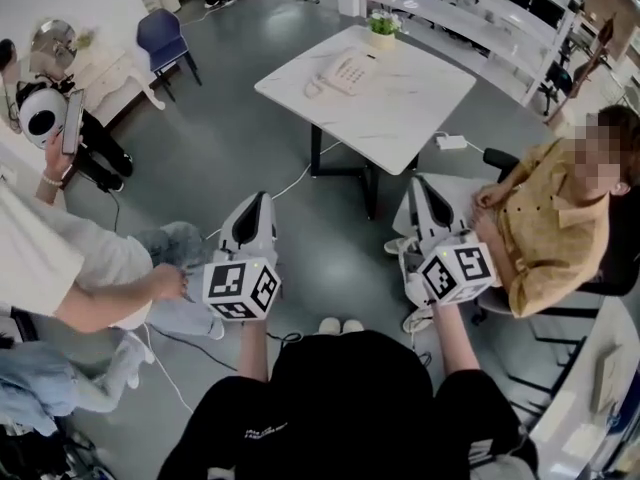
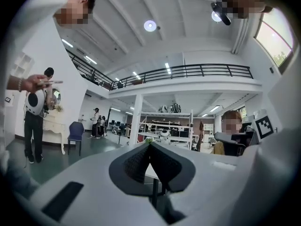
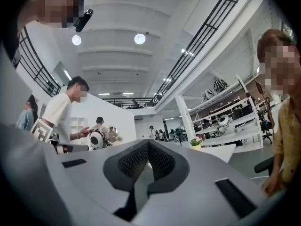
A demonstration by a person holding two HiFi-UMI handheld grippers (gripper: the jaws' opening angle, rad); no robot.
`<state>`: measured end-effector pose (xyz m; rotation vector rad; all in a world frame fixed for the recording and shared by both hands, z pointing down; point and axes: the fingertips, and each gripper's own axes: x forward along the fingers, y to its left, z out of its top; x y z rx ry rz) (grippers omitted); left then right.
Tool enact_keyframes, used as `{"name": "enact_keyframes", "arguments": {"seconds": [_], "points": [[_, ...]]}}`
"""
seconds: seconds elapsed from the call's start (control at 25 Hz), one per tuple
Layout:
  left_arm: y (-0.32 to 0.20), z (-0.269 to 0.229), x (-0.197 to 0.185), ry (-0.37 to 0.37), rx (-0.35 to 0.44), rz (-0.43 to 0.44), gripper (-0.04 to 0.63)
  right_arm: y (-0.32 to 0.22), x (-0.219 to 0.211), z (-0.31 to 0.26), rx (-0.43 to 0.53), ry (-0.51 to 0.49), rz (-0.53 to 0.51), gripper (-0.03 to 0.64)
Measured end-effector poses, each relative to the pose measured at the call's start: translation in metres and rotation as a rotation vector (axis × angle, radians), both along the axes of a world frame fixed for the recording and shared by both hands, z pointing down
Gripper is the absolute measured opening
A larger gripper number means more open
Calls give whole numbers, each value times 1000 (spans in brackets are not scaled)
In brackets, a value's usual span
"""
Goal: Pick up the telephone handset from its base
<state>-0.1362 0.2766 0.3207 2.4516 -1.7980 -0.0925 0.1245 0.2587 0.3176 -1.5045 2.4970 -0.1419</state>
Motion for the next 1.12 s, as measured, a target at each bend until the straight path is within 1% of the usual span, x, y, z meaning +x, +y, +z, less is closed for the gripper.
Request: {"name": "enact_keyframes", "arguments": {"seconds": [0.28,0.48,0.6,0.8,1.12], "points": [[-12,20,23,8,-33,-2,-2,-20,10,9,-10,10,-15,-9],[-32,19,25,4,-43,-9,-2,-39,7,8,-15,-15,-32,-9],[-51,27,24,9,-60,-7,-2,-57,3,16,-29,-12,-38,-9],[-93,45,18,10,-82,9,-2,-98,-6,32,-47,-10,-27,-9],[-197,48,-9,16,-103,61,-2,-188,-28,39,-79,3,36,-9]]}}
